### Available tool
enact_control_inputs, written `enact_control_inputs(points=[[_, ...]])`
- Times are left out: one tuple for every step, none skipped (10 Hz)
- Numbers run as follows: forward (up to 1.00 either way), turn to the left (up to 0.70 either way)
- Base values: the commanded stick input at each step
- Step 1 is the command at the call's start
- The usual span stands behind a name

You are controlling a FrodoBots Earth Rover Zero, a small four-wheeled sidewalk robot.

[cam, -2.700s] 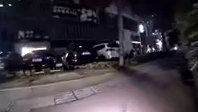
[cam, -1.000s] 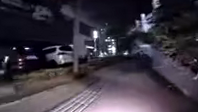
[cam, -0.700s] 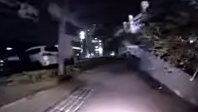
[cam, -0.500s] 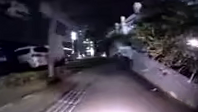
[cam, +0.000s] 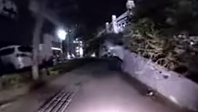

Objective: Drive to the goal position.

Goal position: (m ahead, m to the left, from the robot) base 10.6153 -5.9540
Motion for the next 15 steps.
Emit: enact_control_inputs(points=[[0.45,0.0],[0.45,0.0],[0.45,0.0],[0.45,0.0],[0.45,0.0],[0.45,0.0],[0.45,0.25],[0.45,0.27],[0.45,0.27],[0.45,0.09],[0.45,0.0],[0.45,0.0],[0.45,0.0],[0.45,0.0],[0.45,0.0]])
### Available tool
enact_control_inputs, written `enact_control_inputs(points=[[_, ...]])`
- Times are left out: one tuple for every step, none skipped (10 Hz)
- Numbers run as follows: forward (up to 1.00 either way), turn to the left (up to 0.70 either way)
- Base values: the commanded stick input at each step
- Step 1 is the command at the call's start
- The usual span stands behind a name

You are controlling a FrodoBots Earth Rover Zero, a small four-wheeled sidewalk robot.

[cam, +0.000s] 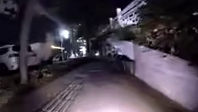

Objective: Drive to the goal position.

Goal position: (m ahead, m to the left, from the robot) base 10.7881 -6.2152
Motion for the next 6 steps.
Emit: enact_control_inputs(points=[[0.45,0.0],[0.45,0.0],[0.45,0.0],[0.45,0.0],[0.45,0.0],[0.45,0.0]])
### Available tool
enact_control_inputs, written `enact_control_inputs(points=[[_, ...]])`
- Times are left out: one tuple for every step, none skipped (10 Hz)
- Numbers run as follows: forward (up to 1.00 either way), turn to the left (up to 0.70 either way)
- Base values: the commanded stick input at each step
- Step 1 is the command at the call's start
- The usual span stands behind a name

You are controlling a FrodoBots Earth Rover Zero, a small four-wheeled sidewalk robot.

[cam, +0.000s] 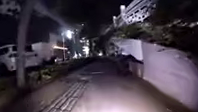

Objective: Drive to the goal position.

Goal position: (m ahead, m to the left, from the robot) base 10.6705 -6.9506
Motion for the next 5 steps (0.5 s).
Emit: enact_control_inputs(points=[[0.45,0.0],[0.45,0.0],[0.45,0.0],[0.45,0.0],[0.45,0.0]])
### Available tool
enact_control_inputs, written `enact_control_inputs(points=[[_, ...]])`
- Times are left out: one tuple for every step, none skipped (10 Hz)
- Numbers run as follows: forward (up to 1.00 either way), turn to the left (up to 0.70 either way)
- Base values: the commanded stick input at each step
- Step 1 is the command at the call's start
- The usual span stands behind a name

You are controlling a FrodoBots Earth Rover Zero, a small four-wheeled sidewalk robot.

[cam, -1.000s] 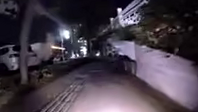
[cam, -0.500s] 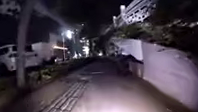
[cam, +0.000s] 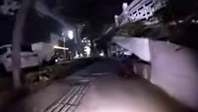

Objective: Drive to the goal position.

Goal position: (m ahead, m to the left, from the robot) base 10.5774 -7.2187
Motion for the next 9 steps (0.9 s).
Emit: enact_control_inputs(points=[[0.45,0.0],[0.45,0.0],[0.45,0.0],[0.45,0.0],[0.45,0.0],[0.45,0.0],[0.45,0.0],[0.45,0.0],[0.45,-0.06]])
